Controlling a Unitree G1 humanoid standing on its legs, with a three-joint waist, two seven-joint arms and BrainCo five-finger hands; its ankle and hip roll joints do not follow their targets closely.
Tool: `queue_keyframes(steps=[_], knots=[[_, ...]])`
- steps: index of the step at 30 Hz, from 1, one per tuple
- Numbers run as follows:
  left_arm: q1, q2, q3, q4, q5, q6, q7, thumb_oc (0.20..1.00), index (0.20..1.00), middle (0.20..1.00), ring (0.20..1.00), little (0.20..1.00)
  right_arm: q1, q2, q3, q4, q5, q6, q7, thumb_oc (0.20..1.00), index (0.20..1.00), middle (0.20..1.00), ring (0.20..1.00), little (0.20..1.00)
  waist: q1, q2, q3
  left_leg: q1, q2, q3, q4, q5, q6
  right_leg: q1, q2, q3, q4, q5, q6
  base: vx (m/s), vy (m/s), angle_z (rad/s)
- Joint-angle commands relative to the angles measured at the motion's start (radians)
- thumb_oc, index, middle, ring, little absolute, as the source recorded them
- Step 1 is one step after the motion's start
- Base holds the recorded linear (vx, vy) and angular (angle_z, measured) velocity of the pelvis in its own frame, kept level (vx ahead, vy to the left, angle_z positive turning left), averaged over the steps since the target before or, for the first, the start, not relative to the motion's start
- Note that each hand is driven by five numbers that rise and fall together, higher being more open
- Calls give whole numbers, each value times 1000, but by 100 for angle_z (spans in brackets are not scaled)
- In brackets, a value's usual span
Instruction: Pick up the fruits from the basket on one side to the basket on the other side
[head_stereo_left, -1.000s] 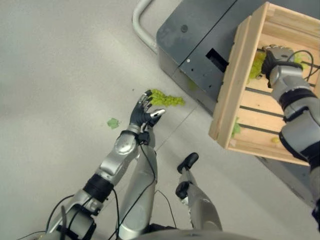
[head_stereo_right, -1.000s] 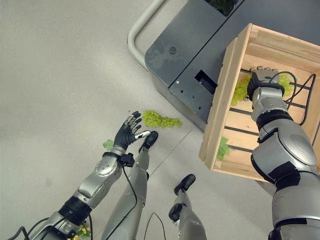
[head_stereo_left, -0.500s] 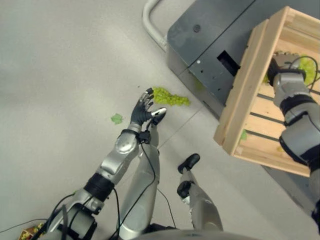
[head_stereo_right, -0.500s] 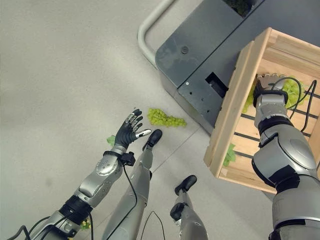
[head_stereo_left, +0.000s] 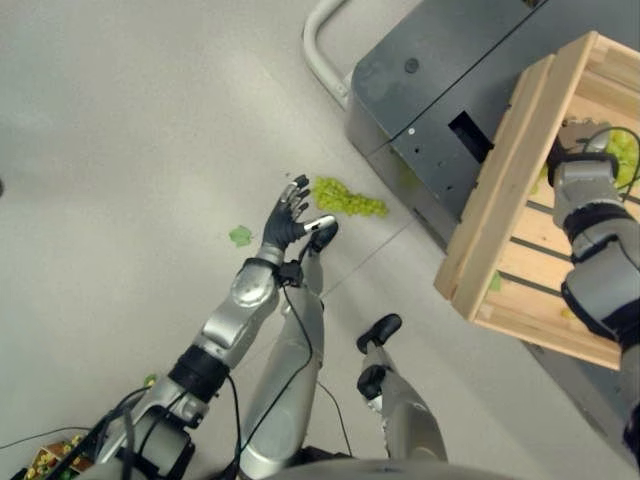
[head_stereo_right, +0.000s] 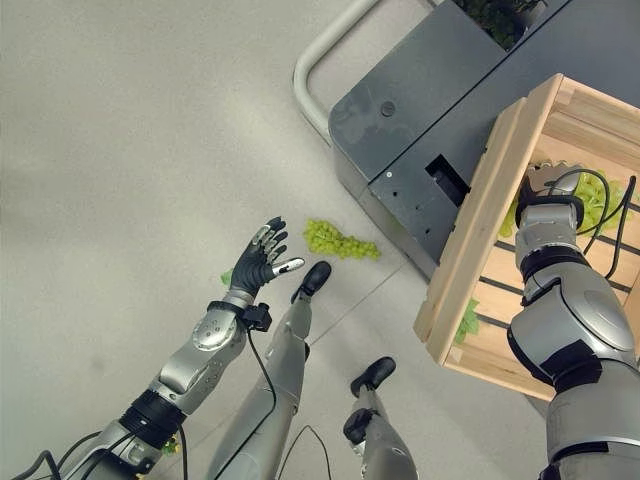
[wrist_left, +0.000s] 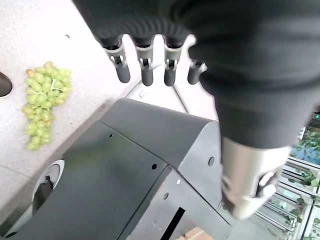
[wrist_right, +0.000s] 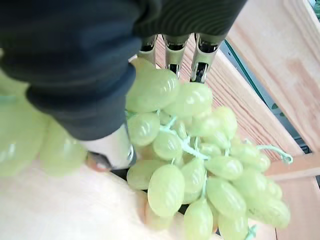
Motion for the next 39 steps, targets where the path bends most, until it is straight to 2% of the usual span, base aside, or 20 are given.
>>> queue_keyframes(steps=[1, 4, 9, 10, 13, 19, 20, 22, 25, 26, 28, 31, 39], knots=[[4, -46, -12, -59, -12, -42, -13, 1000, 1000, 1000, 1000, 1000, 164, 31, 42, 19, 9, -19, 58, 200, 200, 200, 200, 200, -54, 66, 0, 5, -27, 73, 22, -82, -17, 19, 13, 34, 52, -101, -8, -32, 10, -1], [2, -51, -13, -58, -13, -41, -5, 1000, 1000, 1000, 1000, 1000, 178, 47, -4, -1, 65, -24, 25, 200, 200, 200, 200, 200, -58, 72, 0, 6, -26, 77, 24, -79, -16, 18, 12, 39, 53, -101, -10, -36, 19, 0], [5, -58, 2, -57, -21, -46, 18, 1000, 1000, 1000, 1000, 1000, 232, 82, -142, -62, 299, -71, -66, 200, 200, 200, 200, 200, -76, 79, 0, 11, -18, 89, 24, -75, -12, 10, 8, 59, 54, -97, -13, -35, 34, -4], [5, -58, 1, -57, -21, -46, 18, 1000, 1000, 1000, 1000, 1000, 233, 82, -142, -63, 299, -71, -67, 200, 200, 200, 200, 200, -75, 78, 0, 11, -18, 89, 24, -75, -12, 10, 7, 60, 55, -97, -13, -26, 23, -8], [23, -56, 35, -53, -13, -44, 39, 1000, 1000, 1000, 1000, 1000, 281, 108, -234, -146, 496, -128, -123, 200, 200, 200, 200, 200, -106, 64, 0, 10, -9, 109, 32, -77, -10, 0, 7, 82, 54, -94, -14, -48, 40, -16], [79, -48, 84, -74, -20, -44, 61, 1000, 1000, 1000, 1000, 1000, 396, 170, -339, -297, 674, -181, -175, 200, 200, 200, 200, 200, -146, 47, 0, 11, 1, 136, 44, -79, -9, -12, 4, 104, 64, -97, -18, -26, 2, -15], [103, -44, 101, -83, -24, -41, 65, 1000, 1000, 1000, 1000, 1000, 462, 196, -407, -371, 763, -205, -194, 200, 200, 200, 200, 200, -162, 45, 0, 13, 4, 141, 45, -79, -7, -13, 2, 107, 69, -99, -18, -20, -3, -9], [133, -37, 121, -89, -26, -39, 67, 1000, 1000, 1000, 1000, 1000, 555, 216, -460, -497, 823, -238, -211, 200, 200, 200, 200, 200, -180, 42, 0, 18, 8, 153, 46, -80, -6, -17, -1, 114, 76, -101, -19, -24, 7, -11], [152, -29, 136, -90, -22, -35, 67, 1000, 1000, 1000, 1000, 1000, 631, 233, -506, -598, 860, -256, -220, 200, 200, 200, 200, 200, -194, 41, 0, 25, 11, 161, 48, -82, -5, -19, -5, 120, 84, -103, -20, -24, 6, -11], [165, -30, 151, -88, -20, -36, 69, 1000, 1000, 1000, 1000, 1000, 701, 256, -554, -693, 904, -287, -223, 200, 200, 200, 200, 200, -211, 42, 0, 32, 13, 171, 50, -85, -3, -19, -11, 126, 91, -103, -19, -29, 12, -15], [175, -30, 160, -90, -15, -34, 69, 1000, 1000, 1000, 1000, 1000, 740, 263, -575, -739, 917, -292, -212, 200, 200, 200, 200, 200, -217, 42, 0, 38, 13, 177, 52, -86, -2, -20, -15, 131, 97, -104, -19, -25, 12, -14], [203, -29, 184, -91, -6, -27, 62, 1000, 1000, 1000, 1000, 1000, 847, 290, -635, -894, 1006, -331, -180, 200, 200, 200, 200, 200, -247, 46, 0, 57, 22, 203, 50, -87, 3, -24, -28, 149, 113, -101, -18, -41, 39, -16], [214, -17, 214, -73, 56, -9, 41, 1000, 1000, 1000, 1000, 1000, 956, 315, -704, -1081, 1158, -369, -114, 200, 200, 200, 200, 200, -293, 53, 0, 125, 40, 241, 40, -89, 12, -12, -47, 189, 145, -98, -16, -21, 22, -20]])
